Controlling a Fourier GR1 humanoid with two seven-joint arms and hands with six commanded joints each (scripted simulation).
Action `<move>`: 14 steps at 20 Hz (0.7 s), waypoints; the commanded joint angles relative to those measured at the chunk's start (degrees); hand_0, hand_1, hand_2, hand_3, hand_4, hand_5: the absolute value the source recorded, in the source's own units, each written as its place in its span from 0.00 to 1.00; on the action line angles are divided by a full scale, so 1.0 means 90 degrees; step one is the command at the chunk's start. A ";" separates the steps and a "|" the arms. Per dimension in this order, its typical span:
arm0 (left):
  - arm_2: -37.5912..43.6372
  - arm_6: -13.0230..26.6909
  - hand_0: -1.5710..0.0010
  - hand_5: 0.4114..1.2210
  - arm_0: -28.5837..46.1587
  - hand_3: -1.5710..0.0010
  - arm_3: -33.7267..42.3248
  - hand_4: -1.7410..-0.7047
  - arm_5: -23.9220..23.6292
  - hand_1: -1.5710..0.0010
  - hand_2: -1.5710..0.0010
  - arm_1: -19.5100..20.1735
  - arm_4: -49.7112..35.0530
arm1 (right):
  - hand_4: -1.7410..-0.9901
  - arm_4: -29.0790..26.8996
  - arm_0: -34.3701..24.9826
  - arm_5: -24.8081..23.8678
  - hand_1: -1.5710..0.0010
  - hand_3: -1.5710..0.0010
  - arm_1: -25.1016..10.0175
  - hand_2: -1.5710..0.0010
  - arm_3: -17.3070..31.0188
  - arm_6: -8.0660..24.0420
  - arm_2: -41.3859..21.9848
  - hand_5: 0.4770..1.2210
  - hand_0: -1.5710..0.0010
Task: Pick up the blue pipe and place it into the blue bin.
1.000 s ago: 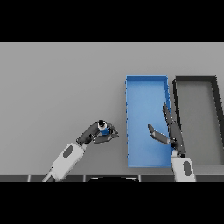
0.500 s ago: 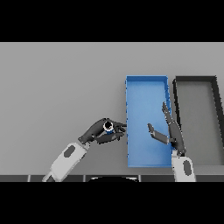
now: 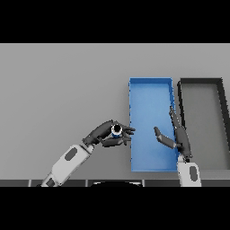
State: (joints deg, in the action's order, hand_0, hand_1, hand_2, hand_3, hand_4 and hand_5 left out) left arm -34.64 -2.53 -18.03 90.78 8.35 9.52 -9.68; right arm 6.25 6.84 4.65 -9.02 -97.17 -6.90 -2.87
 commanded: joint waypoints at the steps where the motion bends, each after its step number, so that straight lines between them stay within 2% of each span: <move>1: -0.0006 0.0091 0.00 1.00 -0.0053 0.08 -0.0074 0.01 -0.0028 0.00 0.00 -0.0060 0.0010 | 0.75 0.0010 0.0044 -0.0016 1.00 1.00 0.0026 1.00 -0.0033 -0.0006 -0.0015 0.20 1.00; 6: -0.0042 0.0115 0.00 1.00 -0.0049 0.08 -0.0077 0.01 -0.0062 0.00 0.00 -0.0034 0.0071 | 0.71 0.0085 0.0261 -0.0092 1.00 1.00 0.0113 1.00 -0.0249 -0.0019 -0.0095 0.20 1.00; 9: -0.0088 0.0076 0.00 1.00 -0.0016 0.08 -0.0084 0.01 -0.0069 0.00 0.00 -0.0035 0.0103 | 0.73 -0.0037 0.0329 0.0012 1.00 1.00 0.0135 1.00 -0.0356 -0.0161 -0.0127 0.19 1.00; 10: -0.0086 0.0013 0.00 1.00 0.0037 0.08 -0.0057 0.01 -0.0030 0.00 0.00 0.0031 0.0082 | 0.73 -0.0252 0.0274 0.0158 1.00 1.00 0.0071 1.00 -0.0499 -0.0186 -0.0089 0.18 1.00; 11: -0.0059 0.0068 0.00 1.00 -0.0001 0.08 -0.0065 0.01 -0.0030 0.00 0.00 0.0015 0.0024 | 0.72 -0.0692 0.0208 0.0442 1.00 1.00 0.0030 1.00 -0.0655 -0.0040 -0.0059 0.17 1.00; 14: -0.0044 0.0049 0.00 1.00 -0.0093 0.08 -0.0161 0.01 -0.0023 0.00 0.00 0.0015 0.0044 | 0.70 -0.1599 0.0032 0.1240 1.00 1.00 -0.0547 1.00 -0.1283 0.0444 -0.0057 0.11 1.00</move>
State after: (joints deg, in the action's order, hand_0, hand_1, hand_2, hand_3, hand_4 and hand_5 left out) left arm -35.04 -2.10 -18.88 89.33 8.24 9.65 -9.40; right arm -8.17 7.05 15.84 -14.01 -108.76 -3.22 -3.37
